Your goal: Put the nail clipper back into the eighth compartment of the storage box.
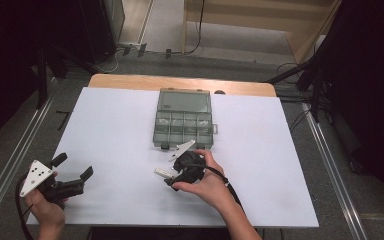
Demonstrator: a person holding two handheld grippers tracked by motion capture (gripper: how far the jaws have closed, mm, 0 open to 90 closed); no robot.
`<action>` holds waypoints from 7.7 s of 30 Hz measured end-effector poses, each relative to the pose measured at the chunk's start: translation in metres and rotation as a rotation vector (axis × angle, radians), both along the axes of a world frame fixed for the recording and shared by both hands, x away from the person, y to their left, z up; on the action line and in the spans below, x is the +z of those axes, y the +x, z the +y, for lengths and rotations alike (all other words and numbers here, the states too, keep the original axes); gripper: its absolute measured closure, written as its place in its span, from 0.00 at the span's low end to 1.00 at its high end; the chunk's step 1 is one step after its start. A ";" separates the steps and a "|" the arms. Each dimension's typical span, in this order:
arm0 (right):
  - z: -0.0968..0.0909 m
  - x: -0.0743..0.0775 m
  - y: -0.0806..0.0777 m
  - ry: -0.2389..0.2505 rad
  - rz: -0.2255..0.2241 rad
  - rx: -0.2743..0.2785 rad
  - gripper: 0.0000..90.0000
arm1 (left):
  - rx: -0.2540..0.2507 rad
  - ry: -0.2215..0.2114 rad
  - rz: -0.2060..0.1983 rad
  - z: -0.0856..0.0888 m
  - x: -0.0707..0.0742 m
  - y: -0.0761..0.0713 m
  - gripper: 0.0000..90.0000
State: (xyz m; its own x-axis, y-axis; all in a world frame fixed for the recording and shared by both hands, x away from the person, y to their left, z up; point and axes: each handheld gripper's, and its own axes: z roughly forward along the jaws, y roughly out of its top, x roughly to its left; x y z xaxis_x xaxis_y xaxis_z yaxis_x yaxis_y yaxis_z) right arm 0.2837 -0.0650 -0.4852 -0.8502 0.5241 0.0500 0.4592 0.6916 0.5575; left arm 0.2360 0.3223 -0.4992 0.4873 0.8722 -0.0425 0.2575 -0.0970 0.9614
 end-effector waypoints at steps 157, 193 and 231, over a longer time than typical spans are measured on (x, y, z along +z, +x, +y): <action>-0.125 -0.007 0.046 0.390 -0.198 -0.518 0.41 | 0.000 0.010 0.005 -0.001 0.000 0.000 0.00; -0.204 0.003 -0.031 0.477 -0.357 -0.611 0.00 | 0.002 0.019 -0.002 -0.002 0.000 0.000 0.00; -0.275 -0.021 -0.098 0.519 -0.402 -0.673 0.00 | 0.001 0.026 -0.006 -0.002 0.000 -0.001 0.00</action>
